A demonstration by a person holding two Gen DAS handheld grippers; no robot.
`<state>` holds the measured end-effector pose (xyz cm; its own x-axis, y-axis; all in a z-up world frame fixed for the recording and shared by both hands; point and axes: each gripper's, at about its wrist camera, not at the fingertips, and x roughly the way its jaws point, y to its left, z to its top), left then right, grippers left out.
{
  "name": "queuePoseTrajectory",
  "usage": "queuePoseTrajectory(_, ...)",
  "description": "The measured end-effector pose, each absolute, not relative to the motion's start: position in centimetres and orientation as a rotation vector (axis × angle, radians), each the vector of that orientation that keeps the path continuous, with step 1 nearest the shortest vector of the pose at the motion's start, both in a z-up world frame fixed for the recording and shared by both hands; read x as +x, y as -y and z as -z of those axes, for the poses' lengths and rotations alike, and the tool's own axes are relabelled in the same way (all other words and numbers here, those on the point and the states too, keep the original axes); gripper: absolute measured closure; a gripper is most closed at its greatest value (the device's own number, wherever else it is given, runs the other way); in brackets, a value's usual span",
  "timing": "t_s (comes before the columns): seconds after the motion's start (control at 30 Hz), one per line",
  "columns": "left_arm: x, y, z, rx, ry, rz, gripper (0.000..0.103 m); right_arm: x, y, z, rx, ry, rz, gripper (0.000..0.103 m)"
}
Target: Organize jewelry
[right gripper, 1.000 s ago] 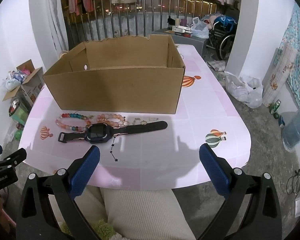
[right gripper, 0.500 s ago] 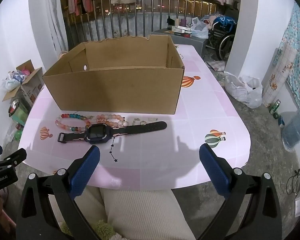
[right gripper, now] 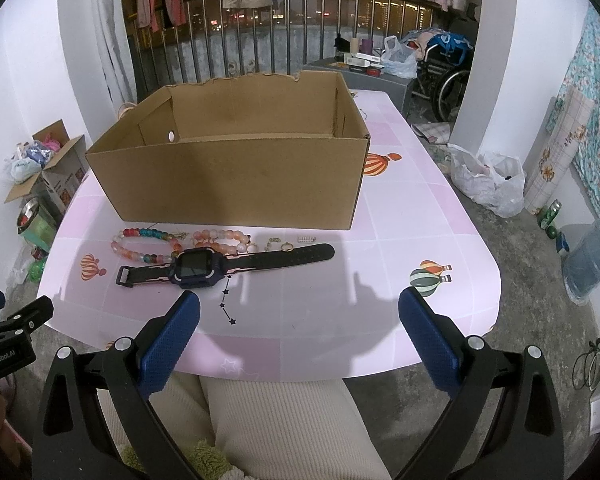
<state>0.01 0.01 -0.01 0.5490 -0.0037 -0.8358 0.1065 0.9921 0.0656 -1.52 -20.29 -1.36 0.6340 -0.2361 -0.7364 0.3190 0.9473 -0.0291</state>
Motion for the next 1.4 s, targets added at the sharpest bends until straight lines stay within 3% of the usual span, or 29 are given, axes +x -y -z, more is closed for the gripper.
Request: queuePoseTrajectory(1.4,0.02,-0.02,0.01,0.112,-0.986,0.066,0.008,-1.43,20.17,1.02,0.106,-0.820,0.318,0.006)
